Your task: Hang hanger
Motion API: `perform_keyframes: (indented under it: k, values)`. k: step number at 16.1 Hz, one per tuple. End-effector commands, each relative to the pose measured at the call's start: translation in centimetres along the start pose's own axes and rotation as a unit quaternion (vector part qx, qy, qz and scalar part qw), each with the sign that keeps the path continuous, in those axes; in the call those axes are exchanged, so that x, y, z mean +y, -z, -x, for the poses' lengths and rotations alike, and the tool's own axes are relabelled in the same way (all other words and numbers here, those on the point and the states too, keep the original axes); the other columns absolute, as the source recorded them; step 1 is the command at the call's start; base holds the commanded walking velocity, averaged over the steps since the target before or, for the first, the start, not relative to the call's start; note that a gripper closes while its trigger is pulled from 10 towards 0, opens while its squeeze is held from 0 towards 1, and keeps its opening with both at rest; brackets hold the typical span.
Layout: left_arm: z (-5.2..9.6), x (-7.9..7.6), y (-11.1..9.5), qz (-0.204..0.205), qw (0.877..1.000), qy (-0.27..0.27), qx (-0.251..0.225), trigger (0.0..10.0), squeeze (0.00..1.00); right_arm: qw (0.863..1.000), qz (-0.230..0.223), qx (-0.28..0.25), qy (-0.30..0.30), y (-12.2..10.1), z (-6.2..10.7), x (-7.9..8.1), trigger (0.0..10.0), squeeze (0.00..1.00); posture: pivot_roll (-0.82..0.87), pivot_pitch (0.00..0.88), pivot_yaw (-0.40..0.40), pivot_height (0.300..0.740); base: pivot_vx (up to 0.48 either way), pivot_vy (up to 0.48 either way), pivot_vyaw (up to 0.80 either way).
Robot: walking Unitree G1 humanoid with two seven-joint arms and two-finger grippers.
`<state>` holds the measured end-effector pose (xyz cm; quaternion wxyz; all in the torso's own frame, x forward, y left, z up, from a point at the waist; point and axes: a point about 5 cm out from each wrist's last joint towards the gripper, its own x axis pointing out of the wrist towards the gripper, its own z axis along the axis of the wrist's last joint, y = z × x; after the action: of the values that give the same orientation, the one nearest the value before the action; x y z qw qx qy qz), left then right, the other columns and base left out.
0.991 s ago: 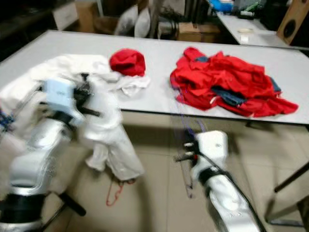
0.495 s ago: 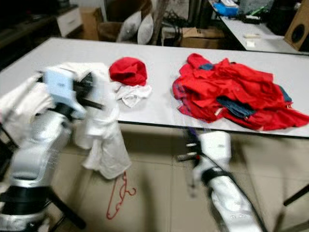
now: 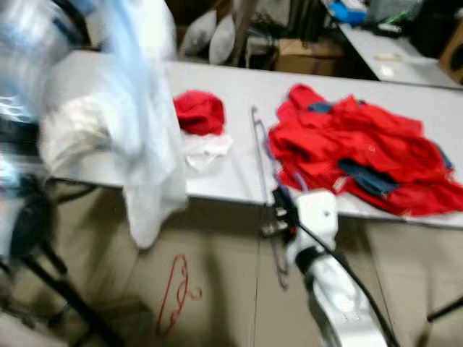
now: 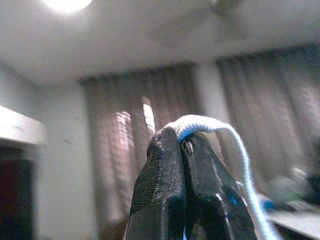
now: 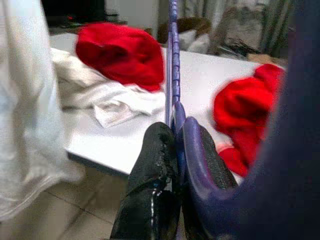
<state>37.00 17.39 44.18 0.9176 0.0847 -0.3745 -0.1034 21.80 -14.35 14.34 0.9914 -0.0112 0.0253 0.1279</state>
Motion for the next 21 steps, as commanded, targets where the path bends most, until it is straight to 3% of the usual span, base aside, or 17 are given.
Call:
perform_keyframes:
  k: [1, 3, 4, 5, 7, 8, 16, 18, 19, 20, 21]
  values:
    - [-1.3, -0.2, -1.4, -0.008, 1.000, -0.001, -0.025, 10.0, 0.00, 1.000, 0.009, -0.005, 0.013, -0.2, 0.2, -0.7, 10.0, 0.00, -0.02, 0.004, 0.007, 0.740, 0.277, 0.000, 0.00]
    - [-2.8, 0.9, -4.2, -0.041, 0.998, -0.017, -0.052, 10.0, 0.00, 1.000, 0.006, -0.007, 0.022, -0.2, 0.4, -0.7, 10.0, 0.00, -0.03, 0.012, 0.031, 0.740, 0.266, 0.000, 0.00]
    - [-2.9, 1.0, -4.2, -0.044, 0.998, -0.019, -0.051, 10.0, 0.00, 1.000, 0.005, -0.007, 0.024, -0.2, 0.4, -0.6, 10.0, 0.00, -0.03, 0.012, 0.031, 0.740, 0.266, 0.000, 0.00]
    - [-2.9, 0.9, -3.6, -0.046, 0.998, -0.018, -0.042, 10.0, 0.00, 1.000, 0.004, -0.007, 0.025, -0.2, 0.5, -0.6, 10.0, 0.00, -0.04, 0.014, 0.037, 0.740, 0.266, 0.000, 0.00]
    - [-1.9, -0.6, 0.6, -0.049, 0.998, 0.021, 0.016, 10.0, 0.00, 0.999, 0.002, -0.006, 0.031, -0.1, 0.7, -0.5, 10.0, 0.00, -0.05, 0.018, 0.039, 0.740, 0.276, 0.000, 0.00]
    - [-1.6, -1.1, 1.6, -0.047, 0.998, 0.031, 0.029, 10.0, 0.00, 0.999, 0.002, -0.006, 0.032, -0.1, 0.8, -0.6, 10.0, 0.00, -0.05, 0.020, 0.036, 0.740, 0.304, 0.000, 0.00]
    - [-1.4, -2.8, 3.8, -0.040, 0.996, 0.049, 0.059, 10.0, 0.00, 0.999, 0.004, -0.003, 0.032, -0.1, 0.8, -0.4, 10.0, 0.00, -0.05, 0.025, 0.044, 0.740, 0.300, 0.000, 0.00]
    - [-0.5, -2.7, 5.4, -0.040, 0.994, 0.045, 0.087, 10.0, 0.00, 0.999, 0.003, -0.003, 0.033, 0.0, 1.0, -0.4, 10.0, 0.00, -0.06, 0.027, 0.050, 0.740, 0.281, 0.000, 0.00]
    - [0.8, -3.2, 7.7, -0.038, 0.989, 0.063, 0.129, 10.0, 0.00, 0.999, 0.002, -0.001, 0.036, 0.0, 1.1, -0.4, 10.0, 0.00, -0.05, 0.028, 0.052, 0.740, 0.000, 0.000, 0.00]
    - [3.4, -4.5, 11.3, -0.030, 0.973, 0.109, 0.200, 10.0, 0.00, 0.999, 0.001, -0.001, 0.038, 0.0, 1.2, -0.4, 10.0, 0.00, -0.05, 0.032, 0.051, 0.740, 0.000, 0.000, 0.00]
    - [4.6, -5.0, 12.7, -0.038, 0.965, 0.127, 0.226, 10.0, 0.00, 0.999, 0.001, -0.001, 0.038, 0.0, 1.2, -0.4, 10.0, 0.00, -0.05, 0.032, 0.051, 0.740, 0.000, 0.000, 0.00]
